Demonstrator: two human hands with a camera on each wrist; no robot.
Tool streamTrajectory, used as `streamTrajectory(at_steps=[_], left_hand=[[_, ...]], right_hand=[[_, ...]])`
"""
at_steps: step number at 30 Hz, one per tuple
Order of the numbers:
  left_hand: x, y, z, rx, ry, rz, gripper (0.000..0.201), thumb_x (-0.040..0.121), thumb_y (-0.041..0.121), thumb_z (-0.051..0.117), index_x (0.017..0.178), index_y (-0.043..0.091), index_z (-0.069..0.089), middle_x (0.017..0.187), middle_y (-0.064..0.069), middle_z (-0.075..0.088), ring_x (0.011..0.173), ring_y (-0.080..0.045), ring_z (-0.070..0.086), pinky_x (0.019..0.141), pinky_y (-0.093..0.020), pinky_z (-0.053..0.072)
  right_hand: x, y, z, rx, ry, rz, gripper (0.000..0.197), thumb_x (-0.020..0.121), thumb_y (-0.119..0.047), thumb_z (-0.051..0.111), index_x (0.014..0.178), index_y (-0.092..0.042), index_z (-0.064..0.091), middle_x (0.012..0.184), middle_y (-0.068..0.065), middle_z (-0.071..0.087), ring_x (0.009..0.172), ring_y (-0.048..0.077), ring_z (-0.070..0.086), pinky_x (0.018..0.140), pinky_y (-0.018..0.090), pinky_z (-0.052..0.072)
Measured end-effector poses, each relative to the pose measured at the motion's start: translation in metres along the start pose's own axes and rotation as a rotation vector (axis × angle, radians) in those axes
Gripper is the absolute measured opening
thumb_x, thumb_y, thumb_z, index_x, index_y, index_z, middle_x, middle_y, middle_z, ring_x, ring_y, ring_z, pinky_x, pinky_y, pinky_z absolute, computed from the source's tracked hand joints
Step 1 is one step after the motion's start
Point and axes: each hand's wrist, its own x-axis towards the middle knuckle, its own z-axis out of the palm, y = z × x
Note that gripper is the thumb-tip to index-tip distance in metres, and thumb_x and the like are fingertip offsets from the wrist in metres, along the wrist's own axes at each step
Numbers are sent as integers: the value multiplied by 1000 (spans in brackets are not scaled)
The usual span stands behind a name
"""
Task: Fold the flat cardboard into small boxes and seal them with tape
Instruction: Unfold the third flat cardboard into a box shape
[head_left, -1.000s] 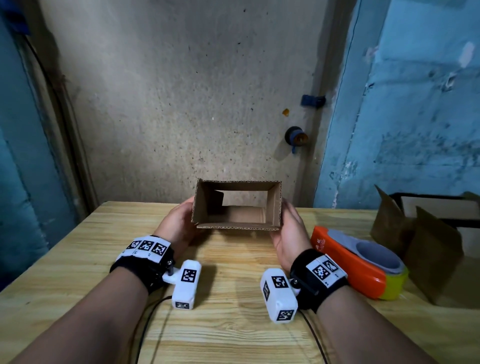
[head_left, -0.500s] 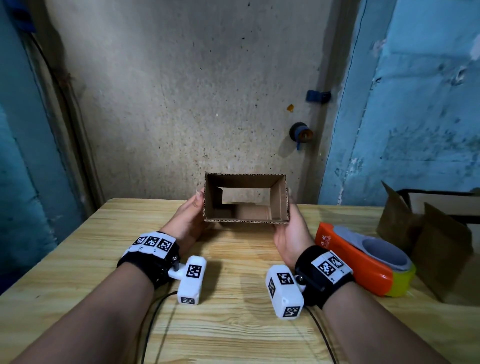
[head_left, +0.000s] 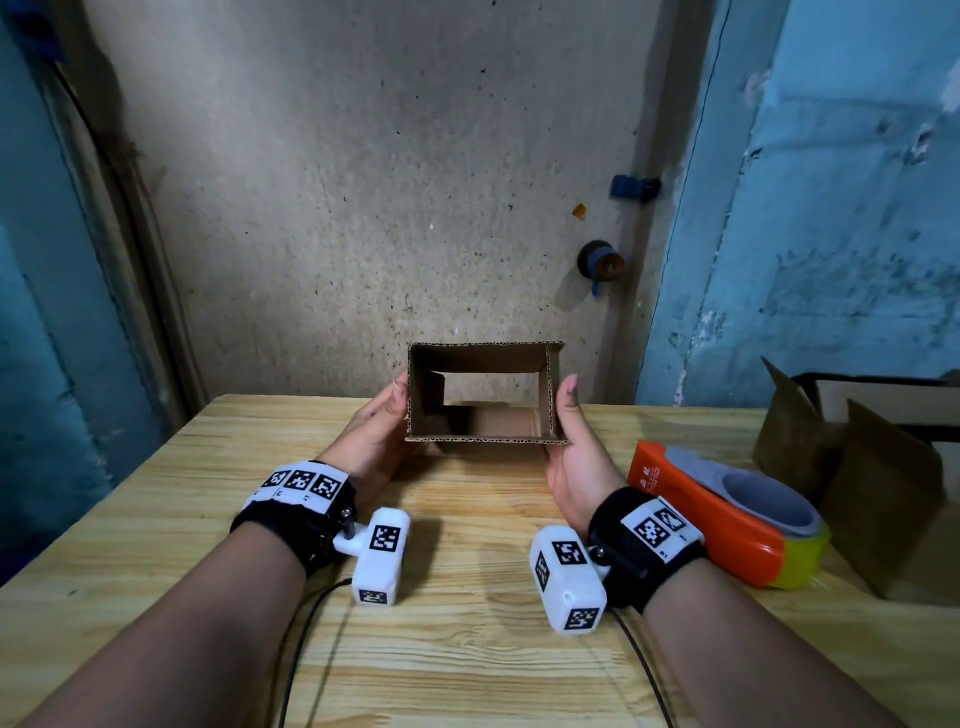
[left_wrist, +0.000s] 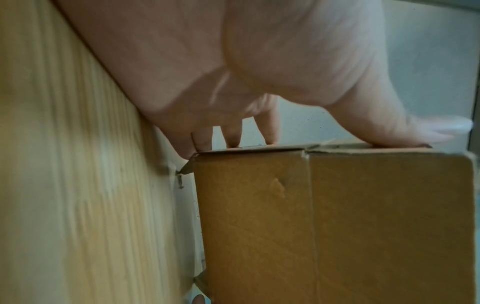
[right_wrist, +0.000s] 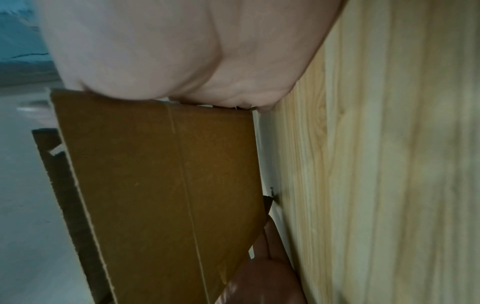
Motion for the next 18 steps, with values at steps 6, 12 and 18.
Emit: streamTrajectory(at_steps=[6,12,18], left_hand=[[1,-2,-3,-5,-3,-3,118,65,71,81,153,5,38,136,-17,61,117,-31,64,91,-38,55],[0,-3,-2,-32,-15,5,113,68,68,81,151,3,40,140,-21,58,122,-35,61,96,-39,52],[0,-3,-2,-40,-26,-3,114,68,67,82,151,2,40,131,-15,65,113,-28,67,88,-34,56]], right_hand=[[-2,-2,1,7,-3,-17,100,70,-99,55,156,-52,37,168,-7,35,159,22,23,129,56,11],[-8,-2,3,114,7,-99,82,67,-63,82,136,-22,65,129,2,74,138,24,55,127,48,26],[-9,-3,6,161,5,-174,58,76,-43,75,129,-21,66,112,-3,78,120,20,64,115,38,40]])
